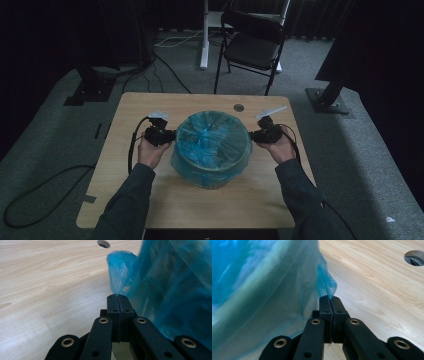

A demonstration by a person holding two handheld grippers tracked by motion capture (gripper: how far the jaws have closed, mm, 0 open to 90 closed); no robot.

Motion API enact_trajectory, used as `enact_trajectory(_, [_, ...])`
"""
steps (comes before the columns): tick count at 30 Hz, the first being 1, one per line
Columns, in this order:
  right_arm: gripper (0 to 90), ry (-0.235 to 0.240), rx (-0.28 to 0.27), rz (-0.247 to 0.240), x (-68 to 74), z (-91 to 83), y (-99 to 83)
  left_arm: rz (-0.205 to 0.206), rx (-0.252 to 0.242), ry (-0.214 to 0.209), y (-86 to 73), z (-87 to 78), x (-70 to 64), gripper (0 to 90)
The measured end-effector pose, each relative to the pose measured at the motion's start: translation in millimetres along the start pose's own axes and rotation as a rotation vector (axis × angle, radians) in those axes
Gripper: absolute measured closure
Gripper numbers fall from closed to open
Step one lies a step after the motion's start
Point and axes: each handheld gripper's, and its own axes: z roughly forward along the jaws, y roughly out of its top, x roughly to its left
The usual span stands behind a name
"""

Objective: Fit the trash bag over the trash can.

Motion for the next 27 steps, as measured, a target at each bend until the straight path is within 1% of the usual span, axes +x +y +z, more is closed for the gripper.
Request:
enact_trajectory(2, [88.4,0.004,0.005,-0.016,3.5,-0.8,-1.5,0.013,0.003,-0.007,-2.5,-1.3,-3.0,89.0])
enact_trajectory(4, [88.4,0.006,0.005,-0.025,5.5,-1.0,-2.1,0.017,0.005,-0.009,-3.4,-2.0,-4.7,89.0])
enact_trajectory(5, [88.4,0.012,0.005,-0.031,7.8,-1.4,-2.9,0.025,0.001,-0.018,-5.1,-3.0,-8.0,88.9])
enact_trajectory(6, [88.5,0.021,0.002,-0.047,12.3,-2.0,-4.5,0.035,-0.002,-0.022,-6.3,-3.5,-10.0,88.7])
enact_trajectory(9, [88.8,0.024,-0.001,-0.071,19.7,-1.9,-6.7,0.045,-0.011,-0.022,-9.6,-6.6,-14.4,88.3])
enact_trajectory(10, [88.8,0.018,0.001,-0.076,21.4,-2.1,-7.2,0.042,-0.017,-0.027,-10.9,-7.7,-15.0,88.3])
enact_trajectory(11, [88.8,0.019,0.000,-0.079,22.3,-2.6,-7.8,0.040,-0.020,-0.031,-12.2,-8.8,-15.7,88.3])
enact_trajectory(15, [88.7,0.050,-0.008,-0.078,23.1,-4.6,-12.0,0.045,-0.018,-0.041,-17.2,-12.0,-18.9,88.3])
enact_trajectory(20, [88.1,0.062,-0.004,-0.089,25.4,-5.5,-16.6,0.061,-0.019,-0.045,-22.5,-15.9,-22.8,86.6])
enact_trajectory(23, [83.5,0.056,-0.007,-0.096,25.9,-7.0,-18.4,0.057,-0.026,-0.037,-22.5,-17.1,-20.5,78.5])
enact_trajectory(26, [73.2,0.035,-0.032,-0.101,25.6,-11.3,-21.6,0.048,-0.037,-0.027,-19.6,-20.9,-17.9,73.4])
enact_trajectory(27, [71.3,0.027,-0.044,-0.102,25.3,-14.2,-23.2,0.047,-0.042,-0.023,-18.8,-22.2,-17.5,71.6])
